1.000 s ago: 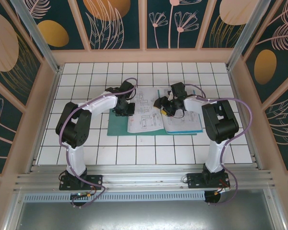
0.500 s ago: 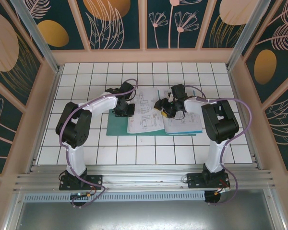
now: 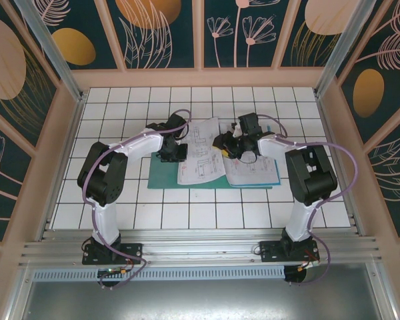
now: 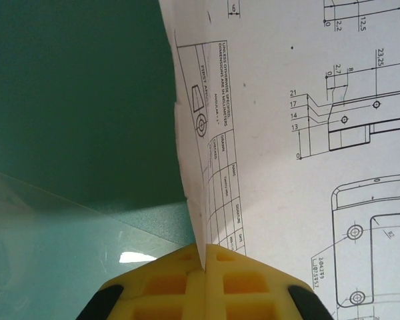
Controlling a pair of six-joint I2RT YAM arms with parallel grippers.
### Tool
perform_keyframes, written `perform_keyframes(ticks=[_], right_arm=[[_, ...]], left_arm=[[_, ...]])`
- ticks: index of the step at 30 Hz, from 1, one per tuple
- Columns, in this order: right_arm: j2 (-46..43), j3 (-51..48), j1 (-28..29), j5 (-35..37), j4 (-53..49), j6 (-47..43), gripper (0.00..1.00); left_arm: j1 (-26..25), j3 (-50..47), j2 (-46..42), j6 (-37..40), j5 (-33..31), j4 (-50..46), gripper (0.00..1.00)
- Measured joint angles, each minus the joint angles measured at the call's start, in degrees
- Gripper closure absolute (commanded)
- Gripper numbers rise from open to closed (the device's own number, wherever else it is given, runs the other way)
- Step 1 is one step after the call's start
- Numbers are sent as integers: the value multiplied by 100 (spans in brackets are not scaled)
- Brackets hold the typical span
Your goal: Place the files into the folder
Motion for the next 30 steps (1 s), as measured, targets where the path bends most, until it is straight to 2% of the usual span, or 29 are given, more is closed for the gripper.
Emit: perform_keyframes(ticks=[8,30], right_arm=[[-48,-201,15,-236,212,9,59],[422,11,7,-79,-98,-470,62]], left_arm=[[0,-170,0,24,70,304,100],[0,-374,4,83,485,957,100]])
